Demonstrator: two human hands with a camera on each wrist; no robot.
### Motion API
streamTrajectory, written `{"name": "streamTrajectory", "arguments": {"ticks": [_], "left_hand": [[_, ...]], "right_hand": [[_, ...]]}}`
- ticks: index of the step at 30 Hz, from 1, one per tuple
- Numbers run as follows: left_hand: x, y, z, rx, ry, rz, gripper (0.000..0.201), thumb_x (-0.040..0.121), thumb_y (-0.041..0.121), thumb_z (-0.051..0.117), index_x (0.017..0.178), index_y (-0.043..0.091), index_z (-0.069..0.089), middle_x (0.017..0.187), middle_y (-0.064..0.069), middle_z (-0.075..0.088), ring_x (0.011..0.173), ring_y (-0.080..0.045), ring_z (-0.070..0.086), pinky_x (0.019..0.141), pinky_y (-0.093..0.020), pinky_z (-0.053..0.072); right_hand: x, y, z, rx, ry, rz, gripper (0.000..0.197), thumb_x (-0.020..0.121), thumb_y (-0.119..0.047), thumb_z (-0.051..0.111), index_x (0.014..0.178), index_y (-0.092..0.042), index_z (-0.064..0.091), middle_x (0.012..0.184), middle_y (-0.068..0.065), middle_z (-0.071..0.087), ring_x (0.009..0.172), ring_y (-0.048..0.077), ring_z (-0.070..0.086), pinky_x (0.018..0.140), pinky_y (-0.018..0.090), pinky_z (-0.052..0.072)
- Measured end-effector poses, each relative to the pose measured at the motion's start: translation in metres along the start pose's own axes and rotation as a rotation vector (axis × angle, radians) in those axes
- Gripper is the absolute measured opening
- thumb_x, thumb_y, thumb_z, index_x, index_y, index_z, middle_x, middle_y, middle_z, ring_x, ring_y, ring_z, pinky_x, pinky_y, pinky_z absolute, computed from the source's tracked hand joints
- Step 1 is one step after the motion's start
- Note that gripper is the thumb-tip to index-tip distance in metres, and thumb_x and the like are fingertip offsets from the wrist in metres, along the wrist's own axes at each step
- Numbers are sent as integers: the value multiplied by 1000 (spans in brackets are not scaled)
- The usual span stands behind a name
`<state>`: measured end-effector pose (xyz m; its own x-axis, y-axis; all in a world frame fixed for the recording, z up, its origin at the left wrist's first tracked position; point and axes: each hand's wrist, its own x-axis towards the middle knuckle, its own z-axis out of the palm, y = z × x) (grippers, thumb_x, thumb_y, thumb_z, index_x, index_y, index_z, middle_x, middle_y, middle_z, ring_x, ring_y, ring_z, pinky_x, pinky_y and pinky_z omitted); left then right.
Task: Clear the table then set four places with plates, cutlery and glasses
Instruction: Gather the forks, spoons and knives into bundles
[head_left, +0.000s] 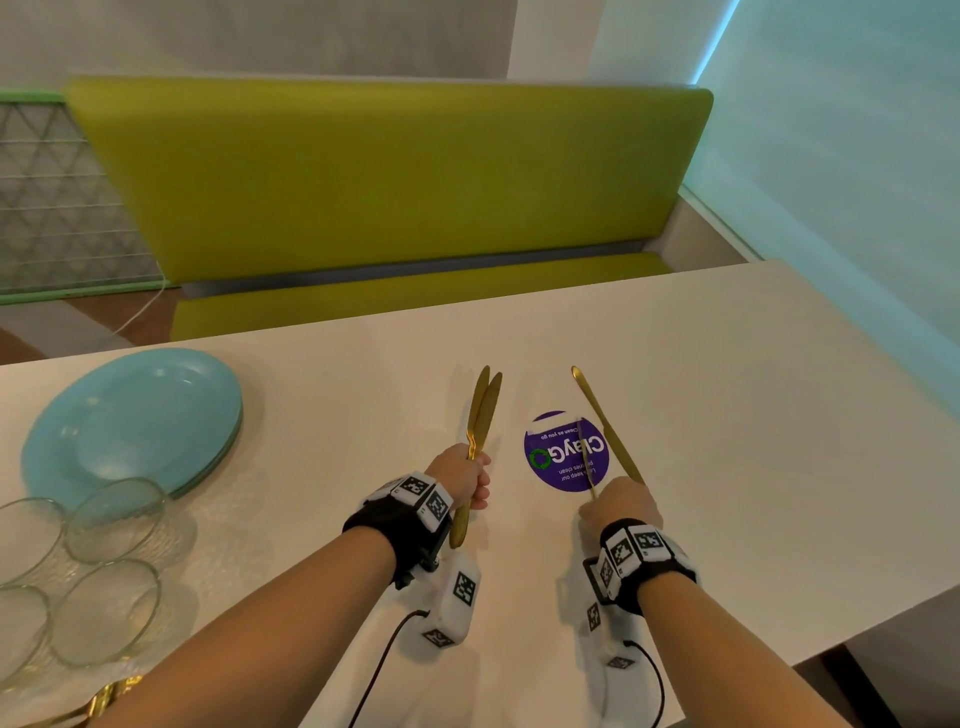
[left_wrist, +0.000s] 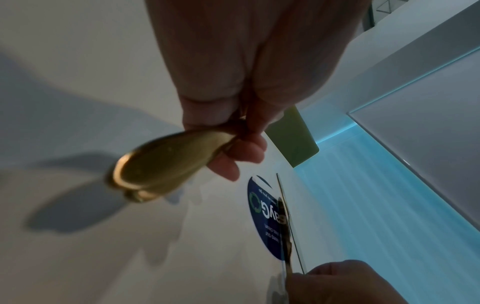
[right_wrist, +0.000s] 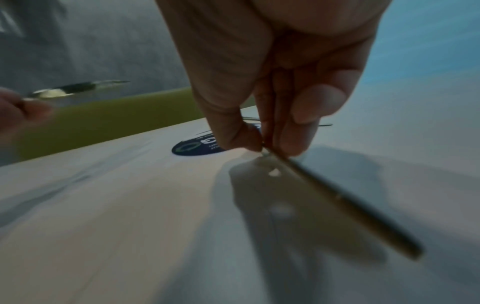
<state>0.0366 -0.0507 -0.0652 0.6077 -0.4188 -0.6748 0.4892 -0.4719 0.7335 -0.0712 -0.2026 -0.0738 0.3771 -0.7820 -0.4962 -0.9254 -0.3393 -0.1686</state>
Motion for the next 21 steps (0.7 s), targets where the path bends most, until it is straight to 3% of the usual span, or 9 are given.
{"name": "streamTrajectory", "arguments": {"ticks": [5,9,13,16,18,20,21], "left_hand": [[0,3,-1,-6,24,-7,16,101,15,33,103,6,46,71,-6,50,60,-16,51,63,-28,52],[1,5,3,-71,-12,-24,15,101,13,31,106,2,40,73,-10,51,59,-20,52,57,-28,48],[0,11,4,-3,-38,-13,25,100,15,37,117,0,45,93,-18,61,70,-25,62,71,-37,54],[2,11,2,169,3,42,18,97,19,41,102,6,53,109,-21,63,98,-35,64,93,-47,52],[4,10,1,225,10,61,16,96,22,43,91,10,53,100,-17,63,94,-31,63,95,-42,50],[6,10,1,238,-6,68,19,95,20,44,78,15,49,87,-11,59,83,-26,60,92,-42,49],[7,10,1,247,-13,68,22,95,19,44,74,17,47,88,-12,59,86,-29,61,93,-43,49]], "right_hand": [[-7,-23,-3,110,-88,-97,22,82,-29,64,69,-13,54,69,0,56,68,17,56,55,18,44],[-20,-55,-5,213,-166,-206,27,88,-32,59,89,-7,70,84,5,73,73,16,70,75,24,58],[-27,-74,-1,332,-234,-250,28,88,-24,58,98,-1,69,93,16,73,70,20,68,75,30,59],[-29,-80,4,224,-226,-284,35,91,-33,56,97,-3,70,92,14,74,77,18,71,80,29,58],[-31,-83,3,164,-182,-297,40,92,-41,52,93,-5,71,90,8,75,83,17,72,85,29,57],[-30,-87,3,164,-194,-317,37,92,-39,54,90,-6,70,87,7,74,80,17,73,82,29,58],[-30,-87,3,188,-211,-317,32,91,-35,56,85,-7,68,84,8,73,75,17,72,78,29,59]]}}
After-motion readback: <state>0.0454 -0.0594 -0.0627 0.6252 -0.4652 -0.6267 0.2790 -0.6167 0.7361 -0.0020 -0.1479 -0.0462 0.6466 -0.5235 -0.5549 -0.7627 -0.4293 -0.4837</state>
